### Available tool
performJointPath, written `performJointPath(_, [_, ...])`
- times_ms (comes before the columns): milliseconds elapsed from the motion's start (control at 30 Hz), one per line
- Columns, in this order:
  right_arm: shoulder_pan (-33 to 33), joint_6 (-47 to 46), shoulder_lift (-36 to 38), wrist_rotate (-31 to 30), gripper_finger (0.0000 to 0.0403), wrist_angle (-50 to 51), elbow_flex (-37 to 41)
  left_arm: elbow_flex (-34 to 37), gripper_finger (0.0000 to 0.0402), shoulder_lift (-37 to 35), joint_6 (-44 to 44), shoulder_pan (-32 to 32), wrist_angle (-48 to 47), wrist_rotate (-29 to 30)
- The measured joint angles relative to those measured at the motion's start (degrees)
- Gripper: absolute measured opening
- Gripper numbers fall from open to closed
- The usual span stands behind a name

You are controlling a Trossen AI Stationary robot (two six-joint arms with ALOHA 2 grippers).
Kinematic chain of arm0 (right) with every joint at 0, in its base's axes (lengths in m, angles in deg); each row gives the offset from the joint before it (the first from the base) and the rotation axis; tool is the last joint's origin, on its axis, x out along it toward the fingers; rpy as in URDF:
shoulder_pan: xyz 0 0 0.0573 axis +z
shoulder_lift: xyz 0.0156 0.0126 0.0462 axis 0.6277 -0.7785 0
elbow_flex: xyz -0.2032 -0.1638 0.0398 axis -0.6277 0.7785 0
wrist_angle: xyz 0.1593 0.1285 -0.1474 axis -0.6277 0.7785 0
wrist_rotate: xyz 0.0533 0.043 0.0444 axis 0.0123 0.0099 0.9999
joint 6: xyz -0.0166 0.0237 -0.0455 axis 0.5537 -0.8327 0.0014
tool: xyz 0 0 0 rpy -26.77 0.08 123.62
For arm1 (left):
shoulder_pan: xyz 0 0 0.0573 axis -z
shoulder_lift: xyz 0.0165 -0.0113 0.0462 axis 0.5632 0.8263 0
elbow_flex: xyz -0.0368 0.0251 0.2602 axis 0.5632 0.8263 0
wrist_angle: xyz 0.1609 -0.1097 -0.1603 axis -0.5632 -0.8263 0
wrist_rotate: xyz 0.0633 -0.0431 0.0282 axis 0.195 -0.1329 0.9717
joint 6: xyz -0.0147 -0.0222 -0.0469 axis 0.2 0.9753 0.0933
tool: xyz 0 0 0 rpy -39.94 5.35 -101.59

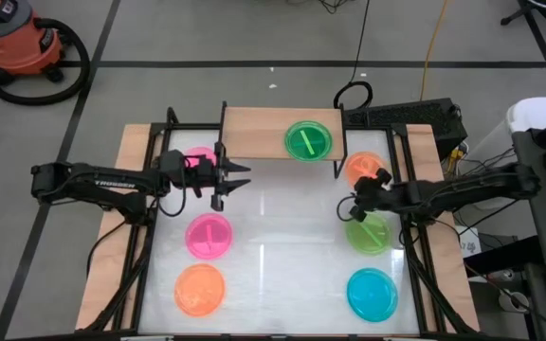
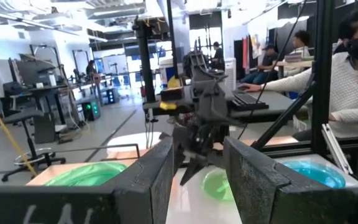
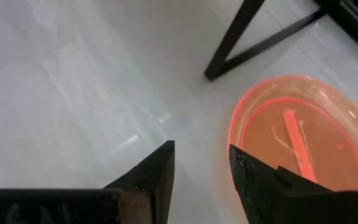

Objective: Place and stack plates onto a shelf
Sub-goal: Stack the top orange plate on top of the green plate on the shelf

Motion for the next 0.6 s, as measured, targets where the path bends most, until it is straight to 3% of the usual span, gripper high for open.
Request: performJointPath(600, [-8.40,4.09,-15.56,-1.49,0.0137,-6.49,0.11,-0.04,0.0147,0.00,0.17,0.03,0.07,-0.03])
